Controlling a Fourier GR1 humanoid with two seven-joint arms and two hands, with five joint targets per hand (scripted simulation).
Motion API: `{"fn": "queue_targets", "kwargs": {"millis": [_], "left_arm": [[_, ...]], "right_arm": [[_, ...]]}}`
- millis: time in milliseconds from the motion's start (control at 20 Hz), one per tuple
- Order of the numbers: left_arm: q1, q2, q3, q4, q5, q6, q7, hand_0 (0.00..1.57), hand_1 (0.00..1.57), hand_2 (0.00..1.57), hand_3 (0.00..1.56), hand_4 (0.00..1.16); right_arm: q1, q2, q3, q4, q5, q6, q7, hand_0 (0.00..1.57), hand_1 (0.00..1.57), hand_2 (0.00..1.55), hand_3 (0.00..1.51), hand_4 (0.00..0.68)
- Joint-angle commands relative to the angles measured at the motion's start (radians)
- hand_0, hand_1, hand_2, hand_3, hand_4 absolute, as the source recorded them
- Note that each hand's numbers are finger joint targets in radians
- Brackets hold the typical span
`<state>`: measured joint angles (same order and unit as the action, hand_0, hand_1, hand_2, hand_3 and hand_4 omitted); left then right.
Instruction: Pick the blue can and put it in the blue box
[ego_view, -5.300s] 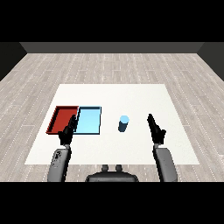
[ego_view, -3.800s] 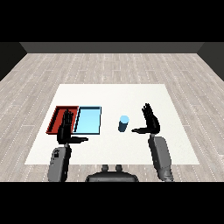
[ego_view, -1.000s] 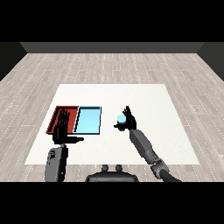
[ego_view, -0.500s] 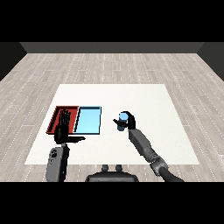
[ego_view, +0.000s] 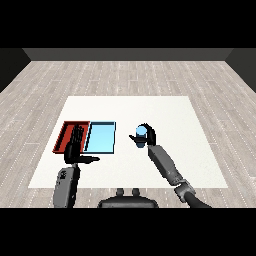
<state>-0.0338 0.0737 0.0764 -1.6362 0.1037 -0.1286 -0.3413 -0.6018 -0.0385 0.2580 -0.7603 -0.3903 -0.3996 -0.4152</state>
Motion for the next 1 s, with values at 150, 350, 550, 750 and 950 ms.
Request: {"fn": "queue_targets", "kwargs": {"millis": [150,350,550,750,950], "left_arm": [[-0.009,-0.065,-0.105,0.001,-0.060,0.034,0.064,0.00,0.00,0.00,0.00,0.00],[-0.050,-0.072,-0.149,0.048,-0.092,0.044,0.113,0.00,0.00,0.00,0.00,0.00],[-0.060,-0.073,-0.206,0.093,-0.084,0.079,0.098,0.00,0.00,0.00,0.00,0.00],[-0.066,-0.073,-0.218,0.101,-0.082,0.094,0.095,0.00,0.00,0.00,0.00,0.00],[-0.056,-0.073,-0.230,0.091,-0.035,0.044,0.115,0.00,0.00,0.00,0.00,0.00]], "right_arm": [[0.019,-0.094,0.039,-0.208,0.092,-0.018,0.080,1.43,1.43,1.45,1.39,0.624],[-0.018,-0.118,0.048,-0.320,0.131,-0.039,0.181,1.43,1.43,1.45,1.40,0.617],[0.115,-0.130,0.085,-0.518,0.205,-0.077,0.250,1.44,1.44,1.44,1.41,0.620],[0.149,-0.107,0.083,-0.585,0.295,-0.066,0.313,1.42,1.42,1.44,1.41,0.622],[0.227,-0.154,0.062,-0.716,0.320,-0.047,0.366,1.43,1.43,1.45,1.40,0.616]]}}
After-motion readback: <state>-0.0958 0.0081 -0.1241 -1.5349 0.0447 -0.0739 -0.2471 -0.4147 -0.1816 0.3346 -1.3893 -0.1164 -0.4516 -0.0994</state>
